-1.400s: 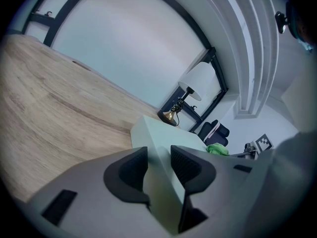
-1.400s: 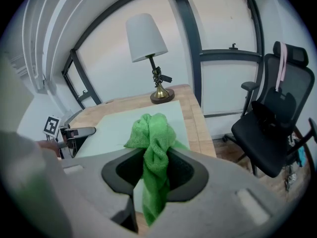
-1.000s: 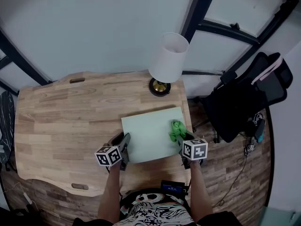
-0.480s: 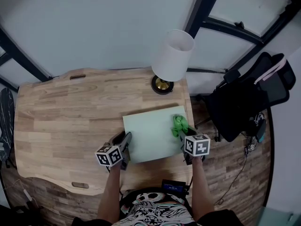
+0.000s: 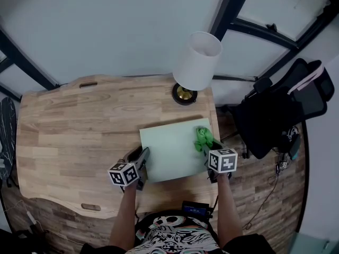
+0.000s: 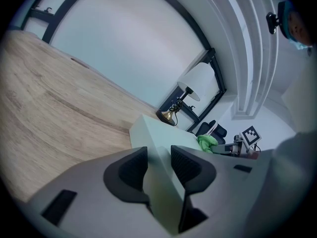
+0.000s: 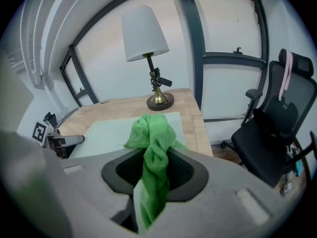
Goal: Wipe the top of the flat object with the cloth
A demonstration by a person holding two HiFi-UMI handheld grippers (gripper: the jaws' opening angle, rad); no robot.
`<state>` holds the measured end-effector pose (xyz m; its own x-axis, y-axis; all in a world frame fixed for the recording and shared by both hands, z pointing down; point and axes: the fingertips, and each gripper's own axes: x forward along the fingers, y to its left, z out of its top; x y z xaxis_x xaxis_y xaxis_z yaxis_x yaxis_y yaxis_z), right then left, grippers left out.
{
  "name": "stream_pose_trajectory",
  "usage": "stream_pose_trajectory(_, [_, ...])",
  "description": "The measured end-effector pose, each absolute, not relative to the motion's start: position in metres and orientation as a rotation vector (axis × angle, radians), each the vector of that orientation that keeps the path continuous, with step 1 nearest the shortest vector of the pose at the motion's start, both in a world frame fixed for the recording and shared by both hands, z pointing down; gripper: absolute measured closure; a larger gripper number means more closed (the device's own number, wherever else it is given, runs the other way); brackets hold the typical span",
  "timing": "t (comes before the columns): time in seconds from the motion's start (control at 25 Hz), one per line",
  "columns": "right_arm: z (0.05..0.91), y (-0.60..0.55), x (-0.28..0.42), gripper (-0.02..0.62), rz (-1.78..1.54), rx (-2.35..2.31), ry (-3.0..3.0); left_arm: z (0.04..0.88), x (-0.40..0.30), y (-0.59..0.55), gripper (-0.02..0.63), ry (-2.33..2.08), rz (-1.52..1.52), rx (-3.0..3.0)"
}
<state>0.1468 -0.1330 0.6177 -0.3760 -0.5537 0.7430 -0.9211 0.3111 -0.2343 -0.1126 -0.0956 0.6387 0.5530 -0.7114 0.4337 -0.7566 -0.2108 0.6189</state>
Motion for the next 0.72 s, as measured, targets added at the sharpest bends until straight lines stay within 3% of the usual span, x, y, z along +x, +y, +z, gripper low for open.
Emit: stream_pose_trajectory(0.72, [0.621,-0.128,0.116,0.480,0.870,1.219,-2.066,0.639,-0.113,-0.095,0.459,-1.199,0.073,1.952])
